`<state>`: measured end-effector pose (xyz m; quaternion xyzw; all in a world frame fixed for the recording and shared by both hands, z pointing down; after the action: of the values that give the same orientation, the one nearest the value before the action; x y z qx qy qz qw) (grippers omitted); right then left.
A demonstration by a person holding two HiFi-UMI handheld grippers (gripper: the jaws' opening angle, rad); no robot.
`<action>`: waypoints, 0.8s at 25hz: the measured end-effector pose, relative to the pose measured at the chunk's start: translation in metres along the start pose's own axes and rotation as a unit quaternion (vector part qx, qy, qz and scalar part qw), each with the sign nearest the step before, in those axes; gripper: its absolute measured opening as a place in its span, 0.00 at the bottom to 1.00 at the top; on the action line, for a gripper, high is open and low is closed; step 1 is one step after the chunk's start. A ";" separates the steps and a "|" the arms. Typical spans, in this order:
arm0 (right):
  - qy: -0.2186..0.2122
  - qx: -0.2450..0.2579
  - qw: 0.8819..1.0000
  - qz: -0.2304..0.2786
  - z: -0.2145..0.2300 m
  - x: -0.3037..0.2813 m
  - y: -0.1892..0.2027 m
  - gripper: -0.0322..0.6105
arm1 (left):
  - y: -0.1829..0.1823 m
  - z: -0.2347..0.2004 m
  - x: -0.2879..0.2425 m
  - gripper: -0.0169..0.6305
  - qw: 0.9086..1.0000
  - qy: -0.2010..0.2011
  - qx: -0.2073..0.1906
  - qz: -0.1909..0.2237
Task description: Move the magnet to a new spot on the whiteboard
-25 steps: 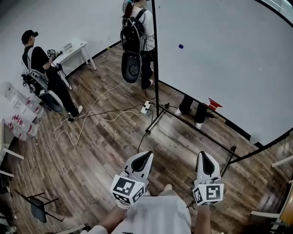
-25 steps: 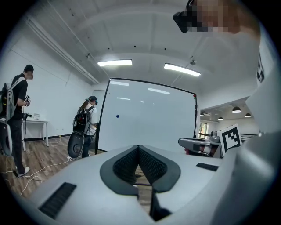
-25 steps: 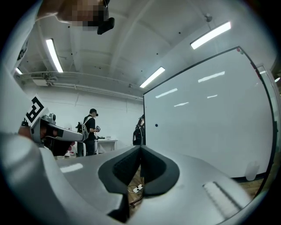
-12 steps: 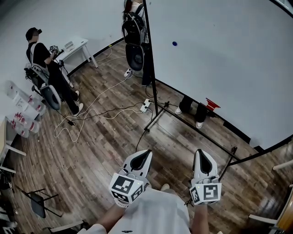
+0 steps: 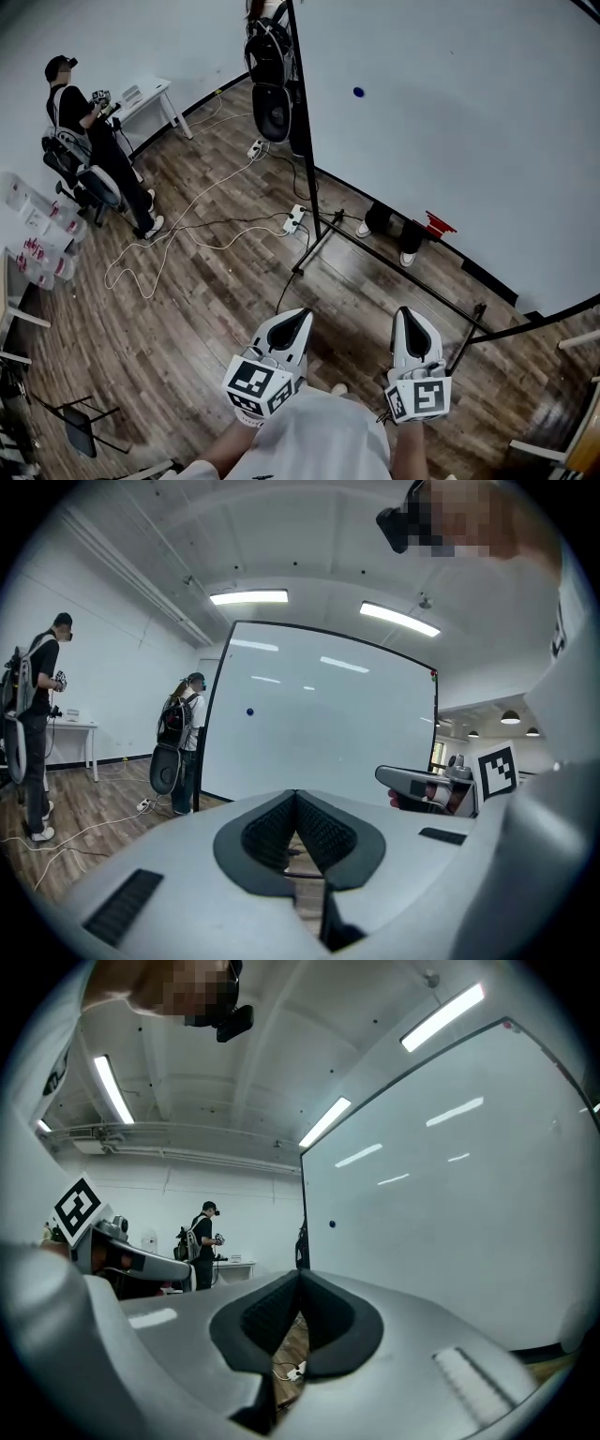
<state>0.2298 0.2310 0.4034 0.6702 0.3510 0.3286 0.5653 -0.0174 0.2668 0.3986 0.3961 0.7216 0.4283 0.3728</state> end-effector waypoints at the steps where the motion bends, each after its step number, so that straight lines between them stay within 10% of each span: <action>1: 0.002 0.000 1.000 -0.002 -0.001 -0.010 0.002 0.06 | -0.003 -0.010 -0.008 0.04 1.000 0.003 0.000 -0.002; 20: 0.050 0.032 0.998 -0.009 -0.022 -0.273 -0.025 0.06 | -0.147 -0.213 -0.144 0.04 0.997 0.072 -0.007 0.013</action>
<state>0.0621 0.0153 0.3702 0.6675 0.3950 0.3456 0.5283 -0.1821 0.0232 0.3686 0.3709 0.7382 0.4655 0.3176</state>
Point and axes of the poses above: the fingertips, and each gripper's own axes: x backward along the fingers, z to its right, y out of its underside, the point moved 9 cm from there along x, backward along the fingers, and after that the axes turned 11 degrees about x, right-handed, at the moved point
